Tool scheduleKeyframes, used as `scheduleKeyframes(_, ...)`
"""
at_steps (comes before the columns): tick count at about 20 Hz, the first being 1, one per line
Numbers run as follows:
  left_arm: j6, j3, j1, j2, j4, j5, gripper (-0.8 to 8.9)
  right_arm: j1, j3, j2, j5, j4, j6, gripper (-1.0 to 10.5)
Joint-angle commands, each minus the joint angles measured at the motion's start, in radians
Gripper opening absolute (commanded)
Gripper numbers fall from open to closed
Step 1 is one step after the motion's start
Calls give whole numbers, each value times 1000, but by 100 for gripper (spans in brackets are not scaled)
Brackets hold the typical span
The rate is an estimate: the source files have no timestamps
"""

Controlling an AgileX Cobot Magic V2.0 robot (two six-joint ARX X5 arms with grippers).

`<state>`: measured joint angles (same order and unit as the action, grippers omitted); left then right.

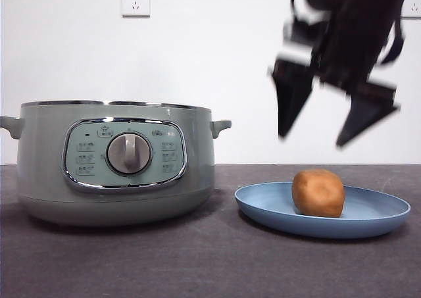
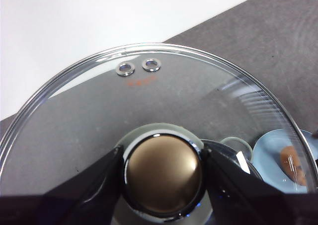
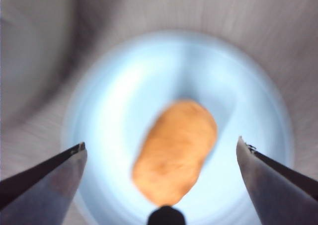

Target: Take the potato out from the steamer,put the potato on the plate,close the lid

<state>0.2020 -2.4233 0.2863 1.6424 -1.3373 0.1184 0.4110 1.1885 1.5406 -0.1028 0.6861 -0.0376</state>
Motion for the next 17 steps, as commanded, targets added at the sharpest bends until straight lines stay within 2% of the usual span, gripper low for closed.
scheduleKeyframes(1, 23, -10, 2, 29, -9, 63, -8, 0, -5, -93, 0, 2, -18, 504)
scheduleKeyframes(4, 37, 22, 2, 64, 25, 157, -8, -1, -5, -238, 5, 3, -19, 503)
scheduleKeyframes(10, 39, 228, 10, 61, 130, 175, -8, -45, -5, -391, 8, 3, -52, 503)
scheduleKeyframes(15, 39, 409, 18, 51, 235, 180, -8, -77, -5, -402, 10, 30, -64, 503)
scheduleKeyframes(17, 39, 479, 22, 46, 275, 180, -8, -79, -5, -402, 39, 32, -64, 503)
